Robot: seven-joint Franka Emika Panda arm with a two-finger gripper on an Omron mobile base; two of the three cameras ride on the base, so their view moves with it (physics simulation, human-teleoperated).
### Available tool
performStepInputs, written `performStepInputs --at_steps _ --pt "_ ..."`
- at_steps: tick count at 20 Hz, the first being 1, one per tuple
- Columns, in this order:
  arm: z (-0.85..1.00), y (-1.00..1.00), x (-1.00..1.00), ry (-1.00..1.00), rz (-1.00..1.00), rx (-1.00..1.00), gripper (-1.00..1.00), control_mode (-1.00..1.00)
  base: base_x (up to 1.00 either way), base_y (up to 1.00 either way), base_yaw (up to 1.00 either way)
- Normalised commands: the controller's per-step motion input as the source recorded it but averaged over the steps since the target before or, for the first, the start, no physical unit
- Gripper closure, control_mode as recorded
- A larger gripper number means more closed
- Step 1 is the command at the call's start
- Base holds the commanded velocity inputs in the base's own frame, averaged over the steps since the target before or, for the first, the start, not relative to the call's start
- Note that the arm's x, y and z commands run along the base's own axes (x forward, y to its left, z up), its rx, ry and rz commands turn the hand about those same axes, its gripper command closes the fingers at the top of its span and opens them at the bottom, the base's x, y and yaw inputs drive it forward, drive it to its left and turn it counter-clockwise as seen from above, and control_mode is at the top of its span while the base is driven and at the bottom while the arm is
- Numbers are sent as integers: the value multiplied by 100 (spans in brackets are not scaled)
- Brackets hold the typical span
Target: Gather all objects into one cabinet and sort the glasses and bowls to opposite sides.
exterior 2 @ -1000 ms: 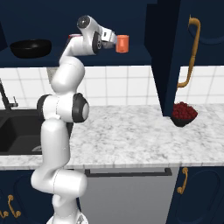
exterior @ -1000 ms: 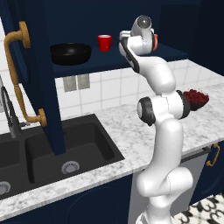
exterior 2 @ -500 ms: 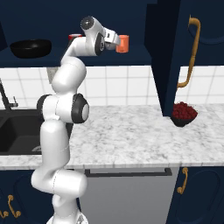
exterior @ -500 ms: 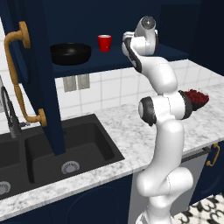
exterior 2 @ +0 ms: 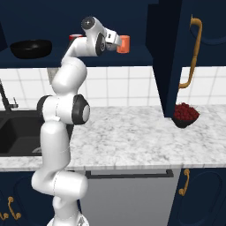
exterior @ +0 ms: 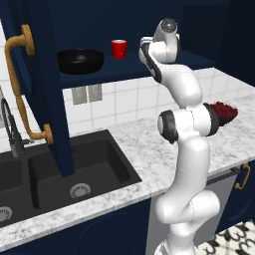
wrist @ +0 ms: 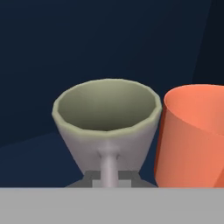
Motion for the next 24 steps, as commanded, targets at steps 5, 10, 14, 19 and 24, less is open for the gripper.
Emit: performStepInputs --at_steps 5,10,14,19,24 --pt "-4 0 0 1 0 0 -100 -100 0 0 0" --pt "0 2 -12 0 0 0 -100 -100 0 0 0" --pt "0 6 -39 0 0 0 -100 -100 0 0 0" --pt "-4 30 -64 0 0 0 -100 -100 0 0 0" --pt "-8 60 -47 -1 0 0 -100 -100 0 0 0"
